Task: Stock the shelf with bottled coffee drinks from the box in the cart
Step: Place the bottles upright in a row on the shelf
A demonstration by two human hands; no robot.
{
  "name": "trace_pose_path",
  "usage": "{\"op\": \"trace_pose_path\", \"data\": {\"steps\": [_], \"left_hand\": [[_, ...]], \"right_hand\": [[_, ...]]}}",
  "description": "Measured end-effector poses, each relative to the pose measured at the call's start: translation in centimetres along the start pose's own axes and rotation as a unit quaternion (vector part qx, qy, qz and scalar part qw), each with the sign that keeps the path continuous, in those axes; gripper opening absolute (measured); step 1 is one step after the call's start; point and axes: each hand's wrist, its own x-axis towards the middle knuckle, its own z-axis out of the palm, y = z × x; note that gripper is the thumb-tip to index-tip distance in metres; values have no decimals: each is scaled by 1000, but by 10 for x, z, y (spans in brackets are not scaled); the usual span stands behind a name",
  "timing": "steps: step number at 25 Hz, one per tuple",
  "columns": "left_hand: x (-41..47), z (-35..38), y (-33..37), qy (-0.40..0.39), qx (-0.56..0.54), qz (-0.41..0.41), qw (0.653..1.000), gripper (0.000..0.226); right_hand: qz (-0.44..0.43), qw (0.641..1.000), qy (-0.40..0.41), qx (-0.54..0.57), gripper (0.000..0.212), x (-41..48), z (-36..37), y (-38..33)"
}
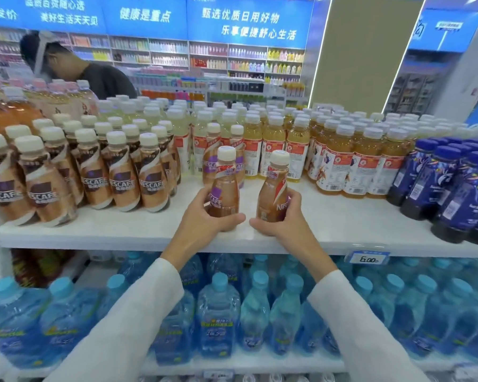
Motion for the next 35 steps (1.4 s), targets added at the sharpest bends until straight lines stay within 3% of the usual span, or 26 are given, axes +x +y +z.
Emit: {"op": "trace_pose_path", "data": {"steps": [3, 7, 11, 14, 18, 22, 26, 35], "left_hand": [[3, -14, -4, -65, -31, -9, 997, 73], [0, -6, -4, 10, 7, 7, 1000, 65], [-3, 8, 0, 67, 45, 3, 997, 70], [-4, 6, 2, 43, 57, -5, 997, 77], [-3, 2, 2, 26, 50, 3, 998, 79], [-4, 12, 8, 32, 60, 9, 998, 79], [-6, 19, 12, 38, 62, -2, 997, 78], [5, 35, 15, 41, 73, -13, 996, 75]], "right_hand": [[3, 999, -36, 31, 85, 5, -21, 0], [-18, 1000, 7, 1, 69, 5, -21, 0], [-26, 997, 47, -62, 73, 2, -8, -2], [-19, 999, 20, -34, 78, 0, -13, -3], [-36, 999, 33, 2, 68, -4, -20, 1], [-49, 999, 25, -3, 65, -5, -14, -3], [-55, 998, 26, -8, 76, -9, -13, -3], [-60, 995, 57, -52, 67, 3, -20, 4]]}}
